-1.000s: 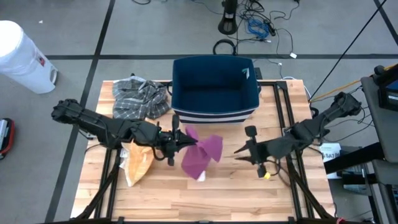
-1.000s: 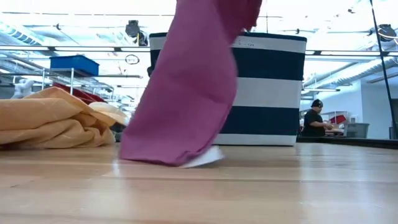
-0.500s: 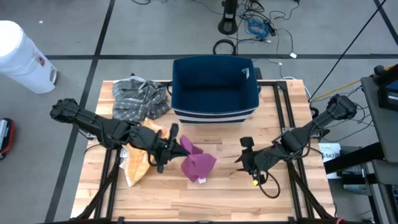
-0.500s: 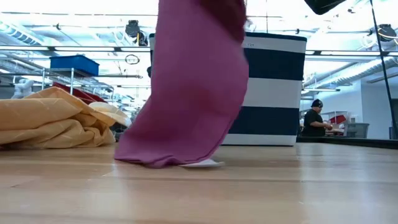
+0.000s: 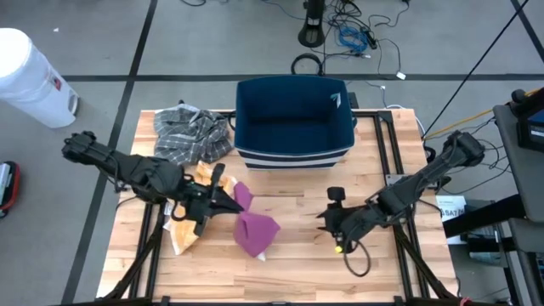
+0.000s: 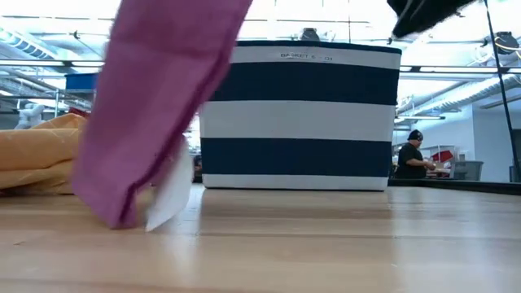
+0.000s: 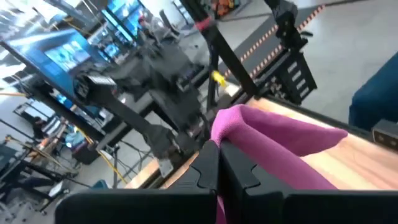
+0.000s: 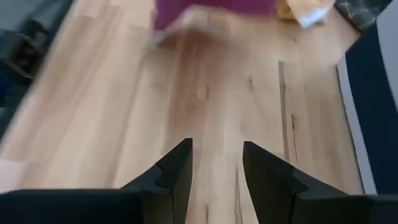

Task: Fold towel
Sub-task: Fold the purple towel

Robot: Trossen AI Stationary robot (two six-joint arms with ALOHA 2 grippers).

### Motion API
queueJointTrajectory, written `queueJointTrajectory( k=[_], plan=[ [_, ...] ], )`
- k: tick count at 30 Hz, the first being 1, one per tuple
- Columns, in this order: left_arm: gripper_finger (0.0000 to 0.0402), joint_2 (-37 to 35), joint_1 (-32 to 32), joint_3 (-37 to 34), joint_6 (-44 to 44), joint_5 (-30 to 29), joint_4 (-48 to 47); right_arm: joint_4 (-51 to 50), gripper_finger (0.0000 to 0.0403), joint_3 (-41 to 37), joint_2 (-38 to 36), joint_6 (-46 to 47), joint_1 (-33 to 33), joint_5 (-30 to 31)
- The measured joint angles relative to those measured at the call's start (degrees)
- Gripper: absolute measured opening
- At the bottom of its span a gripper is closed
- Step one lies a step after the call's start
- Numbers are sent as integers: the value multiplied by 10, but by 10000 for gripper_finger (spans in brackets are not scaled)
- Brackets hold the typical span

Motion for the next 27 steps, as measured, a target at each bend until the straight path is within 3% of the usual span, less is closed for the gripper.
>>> queueJointTrajectory(
  k=[8, 13, 19, 27],
  plan=[
    [1, 3, 8, 0, -4, -20, -1, 222, 128, -58, 97, -25, -27, 8],
    [1, 14, 37, 0, -23, 8, 7, 302, 128, -59, 158, -42, -32, 9],
    [1, 87, 92, 0, -27, 20, 4, 322, 128, -59, 196, -29, -33, 1],
    [12, 228, 162, 0, -15, 64, 67, 276, 128, -59, 174, 44, 6, -39]
  ],
)
